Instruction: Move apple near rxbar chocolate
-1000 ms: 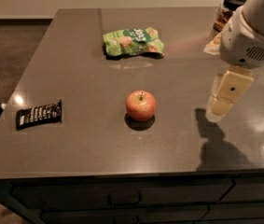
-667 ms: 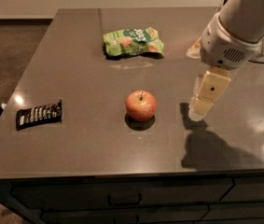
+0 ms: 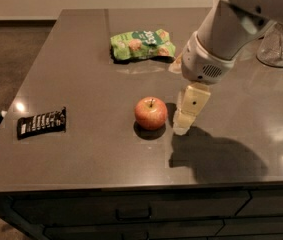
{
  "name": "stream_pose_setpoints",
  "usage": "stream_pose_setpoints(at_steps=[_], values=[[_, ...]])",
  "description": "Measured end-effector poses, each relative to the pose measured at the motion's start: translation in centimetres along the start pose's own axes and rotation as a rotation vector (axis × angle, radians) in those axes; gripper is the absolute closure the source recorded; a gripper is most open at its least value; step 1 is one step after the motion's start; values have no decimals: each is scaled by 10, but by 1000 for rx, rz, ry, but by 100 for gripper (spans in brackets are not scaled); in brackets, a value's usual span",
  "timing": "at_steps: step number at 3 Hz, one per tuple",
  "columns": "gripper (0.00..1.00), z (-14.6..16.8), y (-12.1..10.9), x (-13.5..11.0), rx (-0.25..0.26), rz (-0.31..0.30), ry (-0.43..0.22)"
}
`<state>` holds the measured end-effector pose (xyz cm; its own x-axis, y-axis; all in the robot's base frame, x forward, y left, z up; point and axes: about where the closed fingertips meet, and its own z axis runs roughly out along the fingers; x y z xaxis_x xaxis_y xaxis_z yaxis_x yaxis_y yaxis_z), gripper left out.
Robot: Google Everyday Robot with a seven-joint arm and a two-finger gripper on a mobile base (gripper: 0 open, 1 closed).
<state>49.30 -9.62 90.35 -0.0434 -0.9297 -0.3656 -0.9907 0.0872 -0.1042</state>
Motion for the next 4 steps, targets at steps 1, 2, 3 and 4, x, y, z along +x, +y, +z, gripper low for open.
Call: stream_pose_setpoints(at_steps=[1,2,3,4], values=[[0,26,1,-19,-34,-52,-39],[0,45,3,-32,-62,-92,-54],[18,56,3,-36,-79,-112,-49],[41,60,1,-38,-94,-118,-48]])
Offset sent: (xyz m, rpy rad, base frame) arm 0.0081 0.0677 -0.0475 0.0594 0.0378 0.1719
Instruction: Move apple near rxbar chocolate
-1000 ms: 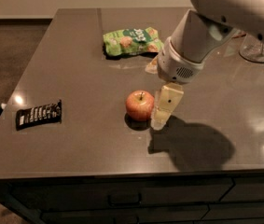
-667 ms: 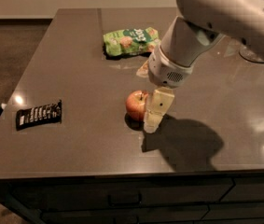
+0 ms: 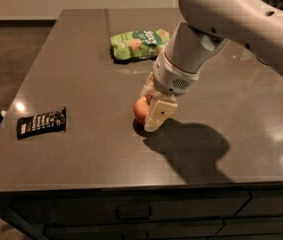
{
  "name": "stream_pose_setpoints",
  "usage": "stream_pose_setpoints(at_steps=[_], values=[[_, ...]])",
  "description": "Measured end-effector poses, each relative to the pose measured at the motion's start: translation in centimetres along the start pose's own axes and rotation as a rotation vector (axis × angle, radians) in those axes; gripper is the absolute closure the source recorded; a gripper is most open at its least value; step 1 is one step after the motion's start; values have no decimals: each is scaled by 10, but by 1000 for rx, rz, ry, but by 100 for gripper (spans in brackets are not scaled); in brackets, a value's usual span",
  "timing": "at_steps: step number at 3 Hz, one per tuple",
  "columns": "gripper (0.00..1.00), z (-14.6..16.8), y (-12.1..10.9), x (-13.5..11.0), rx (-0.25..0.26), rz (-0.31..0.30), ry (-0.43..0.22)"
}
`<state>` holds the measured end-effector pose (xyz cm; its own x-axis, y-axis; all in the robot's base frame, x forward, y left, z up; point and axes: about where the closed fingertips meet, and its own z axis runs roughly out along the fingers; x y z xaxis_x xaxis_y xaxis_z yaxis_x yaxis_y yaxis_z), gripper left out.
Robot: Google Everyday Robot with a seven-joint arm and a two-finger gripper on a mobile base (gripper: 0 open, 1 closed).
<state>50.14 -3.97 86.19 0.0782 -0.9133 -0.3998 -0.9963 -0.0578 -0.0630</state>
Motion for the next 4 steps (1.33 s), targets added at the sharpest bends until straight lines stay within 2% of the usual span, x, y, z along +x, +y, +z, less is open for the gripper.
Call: stream_pose_setpoints(at_steps=[1,2,3,4], values=[[64,-1,-3,-13,-16,-23,-17],[88,1,-7,-43,-33,-79,-34],[100,15,-16,-77,-52,-144,-37],[100,32,-25,-108,-61,-199,-38]])
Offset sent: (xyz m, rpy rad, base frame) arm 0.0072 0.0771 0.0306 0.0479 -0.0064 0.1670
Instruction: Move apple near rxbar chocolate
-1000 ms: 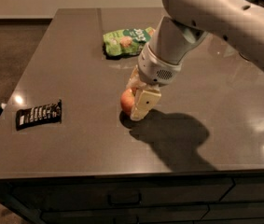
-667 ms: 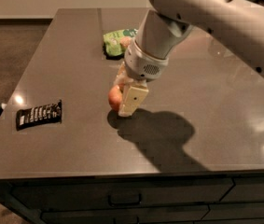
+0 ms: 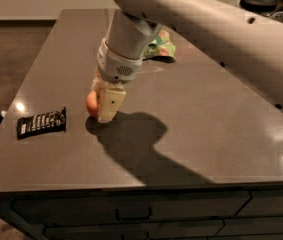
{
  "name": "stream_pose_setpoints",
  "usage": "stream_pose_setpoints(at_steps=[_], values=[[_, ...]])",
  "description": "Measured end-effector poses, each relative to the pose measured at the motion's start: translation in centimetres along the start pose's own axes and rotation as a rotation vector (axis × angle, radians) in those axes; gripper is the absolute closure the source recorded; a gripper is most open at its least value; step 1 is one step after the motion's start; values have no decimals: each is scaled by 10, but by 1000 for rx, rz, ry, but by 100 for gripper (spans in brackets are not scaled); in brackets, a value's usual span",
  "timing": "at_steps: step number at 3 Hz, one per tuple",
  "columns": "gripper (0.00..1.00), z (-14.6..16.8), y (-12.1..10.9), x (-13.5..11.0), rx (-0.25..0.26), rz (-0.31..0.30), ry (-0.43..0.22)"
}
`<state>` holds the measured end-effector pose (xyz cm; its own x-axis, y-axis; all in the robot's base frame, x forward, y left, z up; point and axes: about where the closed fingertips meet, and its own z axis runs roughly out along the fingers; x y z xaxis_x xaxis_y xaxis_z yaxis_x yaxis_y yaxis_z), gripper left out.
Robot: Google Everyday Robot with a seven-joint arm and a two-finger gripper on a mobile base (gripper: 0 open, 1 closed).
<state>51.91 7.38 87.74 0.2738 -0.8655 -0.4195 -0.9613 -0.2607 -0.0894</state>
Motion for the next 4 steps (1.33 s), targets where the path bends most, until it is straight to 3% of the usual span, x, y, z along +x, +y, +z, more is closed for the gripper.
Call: stream_pose_setpoints(at_steps=[1,2,4], values=[[100,15,-15,-21,2,-42,3],[74,20,-25,-25,15,-49,15],[27,21,-24,-26,14,-52,14]])
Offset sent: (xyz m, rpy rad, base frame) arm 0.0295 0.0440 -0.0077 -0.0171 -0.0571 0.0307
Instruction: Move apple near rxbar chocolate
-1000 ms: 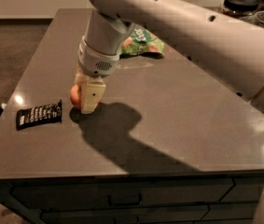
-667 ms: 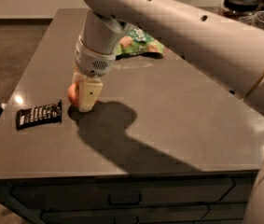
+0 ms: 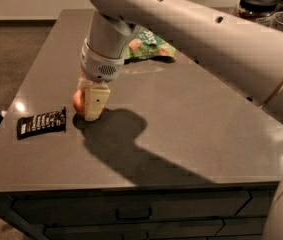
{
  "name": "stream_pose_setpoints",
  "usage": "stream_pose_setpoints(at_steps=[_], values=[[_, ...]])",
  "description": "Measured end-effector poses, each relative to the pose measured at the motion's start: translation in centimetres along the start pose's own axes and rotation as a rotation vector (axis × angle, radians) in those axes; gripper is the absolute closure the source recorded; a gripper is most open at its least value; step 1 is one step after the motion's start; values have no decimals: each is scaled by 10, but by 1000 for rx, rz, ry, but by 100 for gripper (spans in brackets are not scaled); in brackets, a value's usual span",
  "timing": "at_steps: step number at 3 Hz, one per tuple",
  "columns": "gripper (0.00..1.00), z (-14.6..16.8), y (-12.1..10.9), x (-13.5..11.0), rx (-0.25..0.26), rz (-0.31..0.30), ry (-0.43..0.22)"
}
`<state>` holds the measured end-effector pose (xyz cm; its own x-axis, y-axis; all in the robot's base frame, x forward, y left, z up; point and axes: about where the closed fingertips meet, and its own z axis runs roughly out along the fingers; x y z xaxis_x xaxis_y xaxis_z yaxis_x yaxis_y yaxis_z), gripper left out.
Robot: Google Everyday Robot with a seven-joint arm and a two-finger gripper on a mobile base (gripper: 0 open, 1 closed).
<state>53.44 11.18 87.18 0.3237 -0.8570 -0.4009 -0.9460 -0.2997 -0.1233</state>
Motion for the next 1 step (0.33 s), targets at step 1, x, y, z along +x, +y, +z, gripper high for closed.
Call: stream_pose_setpoints(at_steps=[1], values=[[4,0,0,-1,0,-2,0]])
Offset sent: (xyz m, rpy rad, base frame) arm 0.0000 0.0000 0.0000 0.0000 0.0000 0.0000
